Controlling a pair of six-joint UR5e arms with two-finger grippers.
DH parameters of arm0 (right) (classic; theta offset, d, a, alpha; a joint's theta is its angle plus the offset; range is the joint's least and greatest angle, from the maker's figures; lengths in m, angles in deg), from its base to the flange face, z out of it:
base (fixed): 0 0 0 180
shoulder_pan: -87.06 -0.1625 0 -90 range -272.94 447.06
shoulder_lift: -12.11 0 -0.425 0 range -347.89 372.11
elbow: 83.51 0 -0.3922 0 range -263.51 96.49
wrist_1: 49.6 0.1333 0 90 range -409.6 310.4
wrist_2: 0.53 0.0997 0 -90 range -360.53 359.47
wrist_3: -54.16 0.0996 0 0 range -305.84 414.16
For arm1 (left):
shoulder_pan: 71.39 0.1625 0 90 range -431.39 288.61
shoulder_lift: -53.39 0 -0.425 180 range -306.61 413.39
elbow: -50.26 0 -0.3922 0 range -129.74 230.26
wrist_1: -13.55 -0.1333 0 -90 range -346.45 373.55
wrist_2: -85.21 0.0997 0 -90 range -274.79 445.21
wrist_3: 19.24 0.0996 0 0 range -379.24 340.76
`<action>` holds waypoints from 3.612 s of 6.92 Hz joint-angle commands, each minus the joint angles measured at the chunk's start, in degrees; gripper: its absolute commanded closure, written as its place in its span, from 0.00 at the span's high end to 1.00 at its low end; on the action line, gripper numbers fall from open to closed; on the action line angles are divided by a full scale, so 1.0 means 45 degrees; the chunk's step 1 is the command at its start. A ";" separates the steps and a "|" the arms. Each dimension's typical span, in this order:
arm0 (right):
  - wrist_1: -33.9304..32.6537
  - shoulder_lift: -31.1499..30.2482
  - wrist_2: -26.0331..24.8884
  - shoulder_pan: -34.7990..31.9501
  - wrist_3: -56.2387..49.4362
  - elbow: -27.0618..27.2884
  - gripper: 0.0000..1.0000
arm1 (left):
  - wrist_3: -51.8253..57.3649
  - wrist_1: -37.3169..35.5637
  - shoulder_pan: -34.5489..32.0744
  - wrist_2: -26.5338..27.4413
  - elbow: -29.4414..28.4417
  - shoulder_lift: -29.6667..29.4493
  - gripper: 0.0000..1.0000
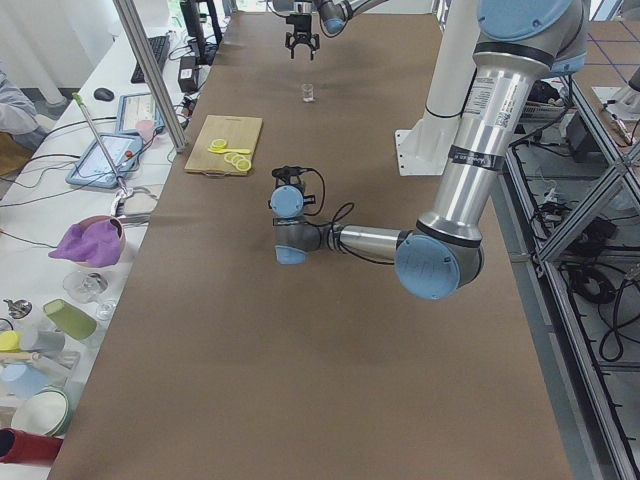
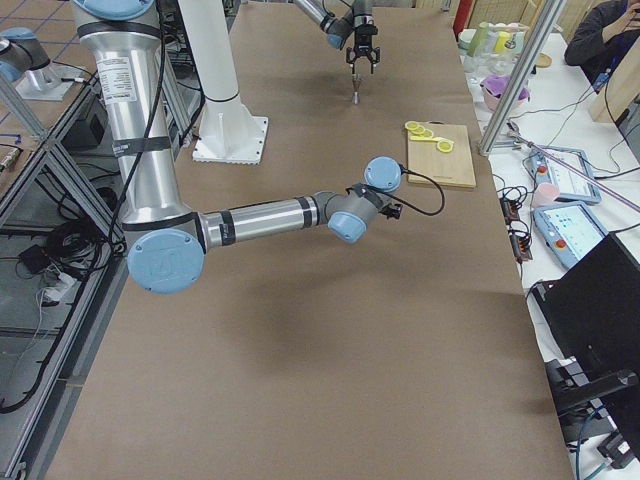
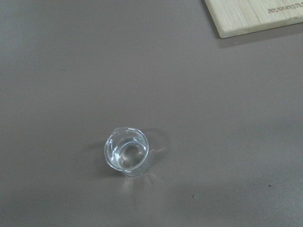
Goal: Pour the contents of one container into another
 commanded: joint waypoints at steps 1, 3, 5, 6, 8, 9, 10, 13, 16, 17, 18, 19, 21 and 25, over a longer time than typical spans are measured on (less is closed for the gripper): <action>0.1726 0.0160 -0.0016 0.0427 0.0010 -0.0913 0.99 | -0.0262 0.1422 0.0235 0.0082 -0.0655 0.0116 0.85; 0.3055 0.0200 -0.0074 0.0817 -0.0010 -0.1404 1.00 | -0.0281 0.1582 0.0294 0.0876 -0.0756 0.0039 0.84; 0.5667 0.0298 -0.0599 0.1287 0.0068 -0.2593 1.00 | -0.0533 0.1855 0.0430 0.2108 -0.0717 0.0097 0.84; 0.5796 0.0317 -0.0602 0.1308 0.0107 -0.2617 1.00 | -0.1715 0.2320 0.0818 0.2751 -0.0678 0.0155 0.85; 0.6416 0.0921 -0.0893 0.1425 0.0863 -0.3161 1.00 | -0.2754 0.2617 0.2085 0.4468 -0.0445 0.0253 0.85; 0.7544 0.1078 -0.1301 0.1677 0.1352 -0.3667 1.00 | -0.3207 0.3062 0.2400 0.4766 -0.0366 0.0524 0.85; 0.8348 0.1157 -0.1498 0.1853 0.1841 -0.4078 1.00 | -0.3269 0.3472 0.2462 0.4789 -0.0152 0.0991 0.85; 0.9775 0.1196 -0.1871 0.2459 0.3111 -0.4529 1.00 | -0.3328 0.3418 0.2501 0.5686 -0.0091 0.1074 0.84; 1.1129 0.1409 -0.2280 0.2597 0.3623 -0.5349 1.00 | -0.3817 0.3379 0.2774 0.6156 -0.0189 0.0801 0.84; 1.1535 0.1837 -0.2552 0.2617 0.3623 -0.6067 1.00 | -0.3817 0.3360 0.2794 0.6156 -0.0247 0.0761 0.84; 1.1926 0.2421 -0.2613 0.2656 0.3623 -0.6886 1.00 | -0.3836 0.3282 0.2814 0.6156 -0.0364 0.0587 0.84; 1.1930 0.2485 -0.2633 0.2695 0.3623 -0.6914 1.00 | -0.3836 0.3281 0.2814 0.6156 -0.0365 0.0566 0.84; 1.1950 0.2563 -0.2652 0.2831 0.3720 -0.6914 1.00 | -0.3856 0.3281 0.2814 0.6156 -0.0578 0.0333 0.80; 1.1969 0.2525 -0.2574 0.2988 0.3935 -0.6895 0.99 | -0.3759 0.3281 0.2814 0.6214 -0.0677 0.0194 0.79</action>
